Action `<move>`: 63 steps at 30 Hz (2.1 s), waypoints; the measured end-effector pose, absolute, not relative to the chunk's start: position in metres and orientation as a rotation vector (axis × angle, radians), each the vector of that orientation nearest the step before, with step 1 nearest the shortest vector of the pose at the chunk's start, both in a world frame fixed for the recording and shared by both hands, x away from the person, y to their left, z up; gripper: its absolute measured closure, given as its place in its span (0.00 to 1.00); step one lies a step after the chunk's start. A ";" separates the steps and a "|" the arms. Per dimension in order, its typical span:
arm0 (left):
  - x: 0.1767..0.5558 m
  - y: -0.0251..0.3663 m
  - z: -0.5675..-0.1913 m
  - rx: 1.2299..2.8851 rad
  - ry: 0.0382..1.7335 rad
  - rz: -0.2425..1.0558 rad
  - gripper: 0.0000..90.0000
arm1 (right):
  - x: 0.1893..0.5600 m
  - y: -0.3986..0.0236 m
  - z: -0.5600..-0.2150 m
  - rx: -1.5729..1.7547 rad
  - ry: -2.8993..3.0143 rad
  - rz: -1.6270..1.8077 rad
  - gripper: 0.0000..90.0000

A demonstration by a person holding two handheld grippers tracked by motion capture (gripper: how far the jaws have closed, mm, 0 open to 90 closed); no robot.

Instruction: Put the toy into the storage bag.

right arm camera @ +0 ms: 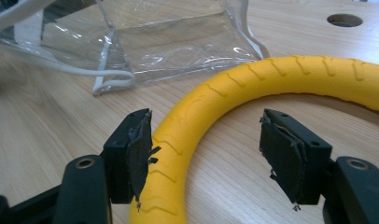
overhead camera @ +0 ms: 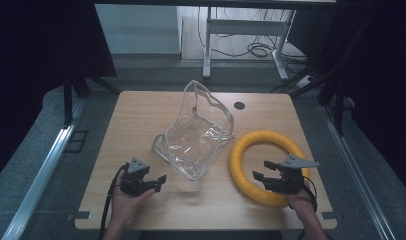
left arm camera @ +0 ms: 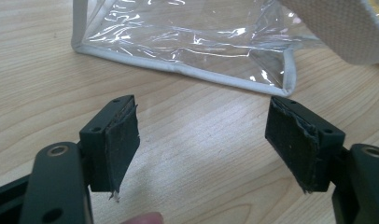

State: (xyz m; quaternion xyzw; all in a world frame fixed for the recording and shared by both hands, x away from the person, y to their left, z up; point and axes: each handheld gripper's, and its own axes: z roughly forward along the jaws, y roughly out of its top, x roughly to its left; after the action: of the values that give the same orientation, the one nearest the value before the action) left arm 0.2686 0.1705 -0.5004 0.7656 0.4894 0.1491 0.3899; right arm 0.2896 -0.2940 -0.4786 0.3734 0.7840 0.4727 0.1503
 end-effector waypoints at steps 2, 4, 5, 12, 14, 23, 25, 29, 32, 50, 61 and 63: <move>0.268 0.171 -0.500 1.945 1.240 0.383 0.29 | 0.290 -0.295 -0.479 1.072 2.252 1.355 0.38; 0.269 0.171 -0.500 1.946 1.229 0.380 0.29 | 0.290 -0.297 -0.481 1.088 2.247 1.345 0.41; 0.269 0.171 -0.500 1.943 1.228 0.383 0.29 | 0.290 -0.298 -0.481 1.092 2.250 1.351 0.41; 0.269 0.174 -0.499 1.945 1.209 0.379 0.26 | 0.289 -0.305 -0.479 1.114 2.230 1.355 0.39; 0.268 0.176 -0.498 1.937 1.207 0.378 0.26 | 0.289 -0.306 -0.478 1.139 2.226 1.368 0.38; 0.268 0.176 -0.497 1.950 1.188 0.366 0.26 | 0.291 -0.311 -0.472 1.152 2.246 1.355 0.39; 0.268 0.175 -0.497 1.963 1.177 0.364 0.27 | 0.293 -0.309 -0.469 1.136 2.274 1.324 0.39; 0.268 0.174 -0.497 1.968 1.175 0.369 0.27 | 0.296 -0.306 -0.461 1.114 2.330 1.278 0.39; 0.268 0.175 -0.497 1.964 1.185 0.374 0.27 | 0.298 -0.303 -0.454 1.104 2.369 1.247 0.39; 0.269 0.177 -0.496 1.951 1.210 0.391 0.26 | 0.312 -0.268 -0.436 0.944 2.686 0.912 0.40; 0.269 0.178 -0.497 1.956 1.221 0.390 0.26 | 0.314 -0.252 -0.460 0.937 2.800 0.775 0.40; 0.269 0.178 -0.496 1.954 1.221 0.392 0.26 | 0.313 -0.248 -0.467 0.932 2.828 0.725 0.39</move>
State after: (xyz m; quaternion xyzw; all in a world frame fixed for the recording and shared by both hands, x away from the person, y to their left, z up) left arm 0.2688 0.1780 -0.4965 0.7693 0.4806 0.1545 0.3916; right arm 0.3127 -0.2477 -0.4666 0.3039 0.9221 0.2364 0.0383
